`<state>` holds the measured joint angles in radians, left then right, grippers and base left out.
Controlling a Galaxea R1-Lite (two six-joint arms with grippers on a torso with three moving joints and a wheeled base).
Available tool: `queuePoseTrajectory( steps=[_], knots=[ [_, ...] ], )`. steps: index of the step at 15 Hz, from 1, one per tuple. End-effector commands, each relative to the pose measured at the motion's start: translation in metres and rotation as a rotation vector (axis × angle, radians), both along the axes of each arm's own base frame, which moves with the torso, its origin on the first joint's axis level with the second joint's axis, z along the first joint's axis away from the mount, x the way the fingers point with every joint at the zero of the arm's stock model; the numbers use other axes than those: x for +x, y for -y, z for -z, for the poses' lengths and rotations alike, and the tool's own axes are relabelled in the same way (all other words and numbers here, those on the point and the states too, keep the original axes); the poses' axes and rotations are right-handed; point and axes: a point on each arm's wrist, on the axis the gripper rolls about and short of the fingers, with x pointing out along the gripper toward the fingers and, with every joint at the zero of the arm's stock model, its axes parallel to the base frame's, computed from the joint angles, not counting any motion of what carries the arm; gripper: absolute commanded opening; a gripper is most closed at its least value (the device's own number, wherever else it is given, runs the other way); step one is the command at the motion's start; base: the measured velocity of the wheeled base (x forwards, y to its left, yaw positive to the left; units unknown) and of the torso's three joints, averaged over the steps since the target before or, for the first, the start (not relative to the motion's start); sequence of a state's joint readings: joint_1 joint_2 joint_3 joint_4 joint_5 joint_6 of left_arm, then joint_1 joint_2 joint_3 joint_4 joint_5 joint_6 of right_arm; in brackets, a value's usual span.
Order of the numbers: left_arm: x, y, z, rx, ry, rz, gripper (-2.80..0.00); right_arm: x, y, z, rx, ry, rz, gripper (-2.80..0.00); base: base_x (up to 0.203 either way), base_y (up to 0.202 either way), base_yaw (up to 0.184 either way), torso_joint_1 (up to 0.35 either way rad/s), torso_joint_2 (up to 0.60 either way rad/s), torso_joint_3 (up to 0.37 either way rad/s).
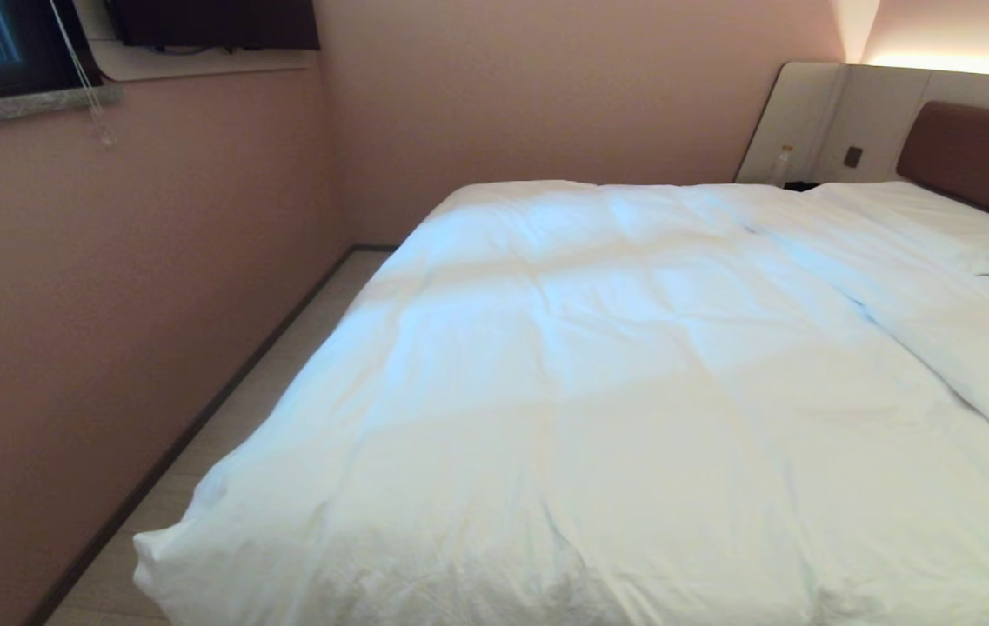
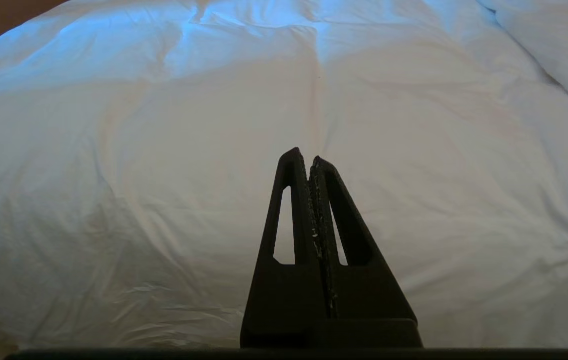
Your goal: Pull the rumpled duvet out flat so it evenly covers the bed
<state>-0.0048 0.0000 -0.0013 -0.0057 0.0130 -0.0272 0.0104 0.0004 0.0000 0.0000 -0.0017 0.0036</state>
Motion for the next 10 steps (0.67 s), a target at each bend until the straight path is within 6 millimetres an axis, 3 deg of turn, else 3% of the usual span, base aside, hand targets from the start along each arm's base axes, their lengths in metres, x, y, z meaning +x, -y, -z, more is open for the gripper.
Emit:
queuePoseTrajectory(
  steps=[1,10],
  knots=[
    [0.0000,0.0000,0.0000,0.000,0.000,-0.001,-2.80,0.0000,0.0000,0.0000,-0.001,0.000,0.000,-2.80,0.000,0.195,-0.002,-0.004,0.00,0.004],
    [0.0000,0.0000,-0.0001,0.001,0.001,-0.001,-2.80,0.0000,0.0000,0.0000,-0.001,0.000,0.000,-2.80,0.000,0.197,0.000,0.003,0.00,0.001]
  ],
)
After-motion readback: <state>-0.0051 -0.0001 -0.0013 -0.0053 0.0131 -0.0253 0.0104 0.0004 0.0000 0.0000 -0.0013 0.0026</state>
